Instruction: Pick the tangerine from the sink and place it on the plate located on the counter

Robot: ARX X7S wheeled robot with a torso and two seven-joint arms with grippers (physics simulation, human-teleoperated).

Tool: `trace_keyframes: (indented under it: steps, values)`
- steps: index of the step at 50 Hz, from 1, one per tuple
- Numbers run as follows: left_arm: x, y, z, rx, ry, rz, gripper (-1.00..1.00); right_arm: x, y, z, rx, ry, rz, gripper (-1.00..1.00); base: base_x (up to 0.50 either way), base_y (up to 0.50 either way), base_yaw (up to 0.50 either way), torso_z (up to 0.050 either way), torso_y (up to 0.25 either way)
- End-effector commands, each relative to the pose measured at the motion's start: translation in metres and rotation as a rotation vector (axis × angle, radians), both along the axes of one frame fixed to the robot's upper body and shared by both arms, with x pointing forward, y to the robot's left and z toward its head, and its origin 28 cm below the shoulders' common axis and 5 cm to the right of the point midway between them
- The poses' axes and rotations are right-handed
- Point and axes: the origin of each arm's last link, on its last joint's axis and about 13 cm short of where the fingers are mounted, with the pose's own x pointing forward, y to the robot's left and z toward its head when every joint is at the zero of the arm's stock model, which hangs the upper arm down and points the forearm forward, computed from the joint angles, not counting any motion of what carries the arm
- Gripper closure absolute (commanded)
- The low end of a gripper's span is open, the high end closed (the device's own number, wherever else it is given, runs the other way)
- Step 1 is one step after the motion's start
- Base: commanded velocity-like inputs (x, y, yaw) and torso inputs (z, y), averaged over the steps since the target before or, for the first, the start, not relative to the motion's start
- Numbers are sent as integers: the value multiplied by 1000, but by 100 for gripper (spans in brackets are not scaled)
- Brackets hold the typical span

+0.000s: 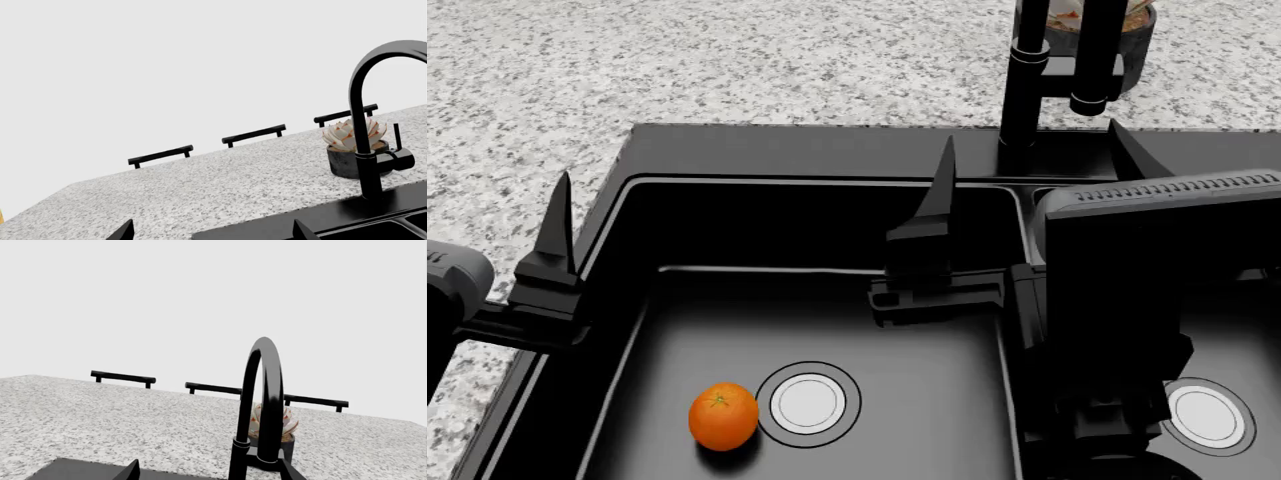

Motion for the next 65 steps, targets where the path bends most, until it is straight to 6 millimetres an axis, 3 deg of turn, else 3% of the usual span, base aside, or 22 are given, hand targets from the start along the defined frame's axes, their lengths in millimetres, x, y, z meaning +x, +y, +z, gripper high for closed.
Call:
trace_keyframes:
  steps: [1,8,26,65]
  values:
    - [1,0,2,5,1,4,-100,0,0,0,2,-3,-2,-100,0,0,0,50,0]
    - [1,0,2,-3,-11,-2,-100,0,0,1,4,-2,-5,-100,0,0,0,50,0]
    - [1,-2,5,5,-12,-10,-100,0,-1,2,5,0,-5,-100,166,0,0,0,0]
    - [0,-5,8,-4,-2,-20,-100,-2,-3,3,15,-12,-7,-100,0,0,0,0,0]
